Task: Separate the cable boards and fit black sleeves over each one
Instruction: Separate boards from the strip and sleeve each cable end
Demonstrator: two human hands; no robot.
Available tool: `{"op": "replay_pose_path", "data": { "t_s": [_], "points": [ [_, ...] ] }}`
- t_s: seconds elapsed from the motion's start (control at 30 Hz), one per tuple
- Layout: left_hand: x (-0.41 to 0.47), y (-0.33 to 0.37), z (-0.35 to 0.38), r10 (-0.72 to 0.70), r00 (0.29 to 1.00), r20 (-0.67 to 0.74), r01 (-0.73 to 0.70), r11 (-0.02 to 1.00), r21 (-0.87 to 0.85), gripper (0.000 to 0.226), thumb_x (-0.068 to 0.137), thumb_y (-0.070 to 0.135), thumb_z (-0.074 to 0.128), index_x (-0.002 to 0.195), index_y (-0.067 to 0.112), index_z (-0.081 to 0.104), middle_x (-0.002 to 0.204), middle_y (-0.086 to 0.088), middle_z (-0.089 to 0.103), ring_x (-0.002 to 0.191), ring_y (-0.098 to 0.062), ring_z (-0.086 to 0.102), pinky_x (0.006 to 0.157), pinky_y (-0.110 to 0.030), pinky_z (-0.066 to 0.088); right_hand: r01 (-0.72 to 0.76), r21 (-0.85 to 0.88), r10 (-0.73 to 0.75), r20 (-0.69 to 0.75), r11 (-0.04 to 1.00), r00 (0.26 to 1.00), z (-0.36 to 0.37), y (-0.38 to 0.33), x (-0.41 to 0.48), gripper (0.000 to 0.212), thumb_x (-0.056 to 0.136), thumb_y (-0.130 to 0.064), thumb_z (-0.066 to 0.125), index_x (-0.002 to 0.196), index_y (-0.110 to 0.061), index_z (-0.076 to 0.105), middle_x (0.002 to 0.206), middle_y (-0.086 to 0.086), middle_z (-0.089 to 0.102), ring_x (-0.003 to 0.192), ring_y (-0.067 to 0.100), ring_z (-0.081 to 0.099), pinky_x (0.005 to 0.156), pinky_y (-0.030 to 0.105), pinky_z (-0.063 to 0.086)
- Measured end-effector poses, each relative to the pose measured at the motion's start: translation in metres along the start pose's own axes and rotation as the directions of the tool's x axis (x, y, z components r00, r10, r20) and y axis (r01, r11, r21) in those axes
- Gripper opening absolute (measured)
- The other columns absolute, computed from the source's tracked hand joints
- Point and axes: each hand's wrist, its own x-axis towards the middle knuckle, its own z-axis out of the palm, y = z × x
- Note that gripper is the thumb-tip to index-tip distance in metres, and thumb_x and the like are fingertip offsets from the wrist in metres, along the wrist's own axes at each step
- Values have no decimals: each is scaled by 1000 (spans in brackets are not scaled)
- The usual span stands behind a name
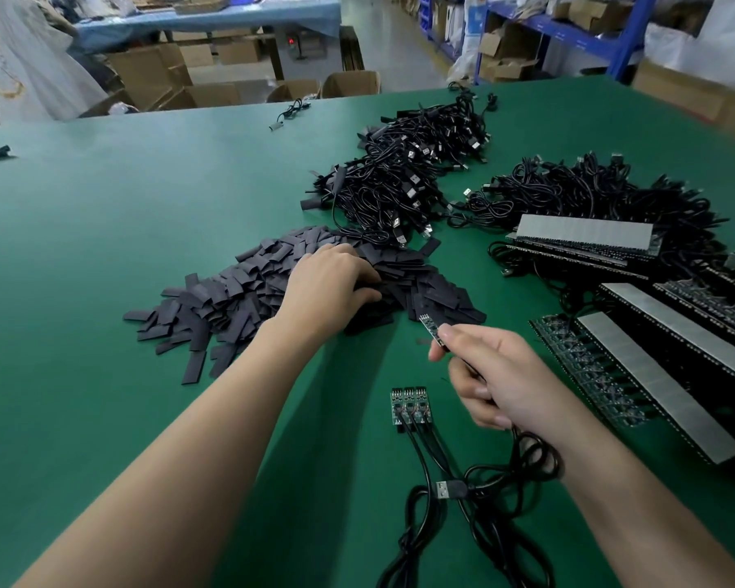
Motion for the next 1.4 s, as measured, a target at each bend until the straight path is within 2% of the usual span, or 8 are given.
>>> {"op": "replay_pose_path", "data": {
  "t_s": [0.13, 0.23, 0.37, 0.43, 0.53, 0.7, 1.07, 1.4],
  "points": [
    [-1, 0, 0, 13, 999, -34, -14, 1000, -22, 24, 90, 39, 74, 112, 29, 77, 113, 3, 66, 114, -24, 57, 92, -40, 47, -45, 330, -9, 161, 943, 987, -8, -1, -4, 31, 100, -38, 56, 85, -12, 64, 47, -6, 29, 28, 6, 26, 33, 17, 27],
    [-10, 1, -3, -2, 991, -131, -11, 995, -95, 21, 91, 39, 74, 108, 29, 78, 106, 7, 70, 105, -18, 61, 89, -39, 49, -171, 688, -218, 440, 706, 871, -24, -10, -11, 27, 108, -27, 50, 96, -7, 61, 53, -6, 34, 32, 6, 25, 33, 18, 30],
    [-40, 6, -12, -109, 969, -223, 28, 941, -338, 17, 87, 35, 80, 102, 28, 81, 99, 13, 73, 88, -9, 65, 82, -31, 54, -212, 802, -389, 479, 559, 787, -47, -35, -24, 28, 114, -15, 33, 103, 2, 52, 61, 7, 36, 36, 12, 19, 37, 25, 20],
    [-60, 9, -14, -131, 964, -231, 19, 901, -434, 16, 85, 33, 82, 100, 27, 82, 96, 16, 73, 85, -1, 65, 79, -26, 54, -26, 716, -364, 386, 698, 848, -49, -43, -31, 28, 111, -22, 43, 96, -2, 55, 56, 2, 37, 34, 10, 22, 36, 23, 21],
    [-89, 13, -18, -156, 957, -244, 3, 846, -533, 12, 85, 29, 82, 97, 26, 83, 93, 18, 74, 84, 2, 64, 70, -15, 46, 293, 69, -299, 104, 954, 949, -31, -42, -36, 34, 101, -42, 58, 76, -18, 60, 52, -10, 34, 39, 4, 24, 36, 17, 20],
    [-125, 18, -19, -167, 944, -283, -55, 770, -636, 13, 83, 27, 81, 95, 25, 82, 95, 16, 76, 92, -9, 71, 70, -18, 48, 233, -437, -228, 66, 869, 972, 18, -17, -21, 32, 103, -34, 50, 76, -17, 53, 57, -11, 37, 53, 9, 32, 50, 22, 25],
    [-146, 9, -9, -147, 953, -264, -75, 731, -678, 12, 83, 23, 80, 92, 30, 81, 93, 18, 74, 89, -8, 71, 72, -15, 48, 235, -552, -197, 128, 800, 972, 36, 2, -14, 37, 100, -43, 49, 75, -16, 46, 62, -8, 39, 58, 8, 33, 56, 32, 27],
    [-147, 3, -10, -20, 966, -259, -125, 837, -532, 15, 86, 32, 78, 99, 27, 82, 98, 16, 70, 91, -7, 69, 76, -36, 57, 209, -592, -164, 131, 778, 978, 32, 8, -13, 36, 105, -36, 53, 72, -20, 49, 58, -10, 37, 54, 9, 30, 52, 28, 24]
  ]
}}
